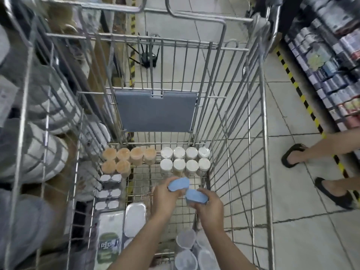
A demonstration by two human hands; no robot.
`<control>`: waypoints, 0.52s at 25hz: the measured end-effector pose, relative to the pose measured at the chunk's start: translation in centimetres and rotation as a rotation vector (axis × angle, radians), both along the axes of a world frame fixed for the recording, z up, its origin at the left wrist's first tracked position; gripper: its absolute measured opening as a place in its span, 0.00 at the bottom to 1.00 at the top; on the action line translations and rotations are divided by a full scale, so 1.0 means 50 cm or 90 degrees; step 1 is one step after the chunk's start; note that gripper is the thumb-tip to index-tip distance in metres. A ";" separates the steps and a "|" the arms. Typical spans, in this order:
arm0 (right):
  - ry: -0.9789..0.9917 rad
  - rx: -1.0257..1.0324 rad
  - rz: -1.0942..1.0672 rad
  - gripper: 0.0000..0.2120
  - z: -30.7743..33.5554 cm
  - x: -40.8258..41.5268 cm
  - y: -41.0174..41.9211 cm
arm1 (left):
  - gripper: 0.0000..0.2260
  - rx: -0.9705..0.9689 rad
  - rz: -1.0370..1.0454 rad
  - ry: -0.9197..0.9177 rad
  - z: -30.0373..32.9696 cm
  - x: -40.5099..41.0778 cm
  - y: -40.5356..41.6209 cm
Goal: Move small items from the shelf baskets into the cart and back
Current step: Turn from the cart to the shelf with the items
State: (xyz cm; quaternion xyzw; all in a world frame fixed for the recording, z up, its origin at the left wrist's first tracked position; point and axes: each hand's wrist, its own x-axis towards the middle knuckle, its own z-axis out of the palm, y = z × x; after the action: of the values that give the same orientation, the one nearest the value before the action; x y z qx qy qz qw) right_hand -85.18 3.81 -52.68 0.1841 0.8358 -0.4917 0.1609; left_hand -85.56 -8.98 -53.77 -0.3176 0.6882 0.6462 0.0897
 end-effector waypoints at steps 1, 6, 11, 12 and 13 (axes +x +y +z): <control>0.000 0.001 -0.013 0.16 -0.016 -0.014 0.002 | 0.15 0.006 0.005 -0.009 -0.019 -0.015 0.005; 0.011 0.017 0.009 0.21 -0.082 -0.050 0.012 | 0.15 0.051 -0.074 -0.003 -0.103 -0.075 0.028; -0.006 0.024 0.089 0.16 -0.097 -0.070 0.022 | 0.14 0.032 -0.156 0.023 -0.137 -0.096 0.037; -0.007 0.037 0.088 0.17 -0.107 -0.069 0.022 | 0.14 0.022 -0.168 0.023 -0.142 -0.098 0.039; -0.007 0.051 0.089 0.17 -0.116 -0.066 0.022 | 0.15 0.014 -0.168 0.017 -0.151 -0.098 0.041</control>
State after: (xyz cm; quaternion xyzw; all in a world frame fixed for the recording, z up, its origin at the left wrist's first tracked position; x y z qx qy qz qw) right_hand -88.50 4.91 -58.49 0.1346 0.8648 -0.4441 0.1920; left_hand -90.48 -6.91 -61.29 -0.2146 0.7178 0.6406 0.1685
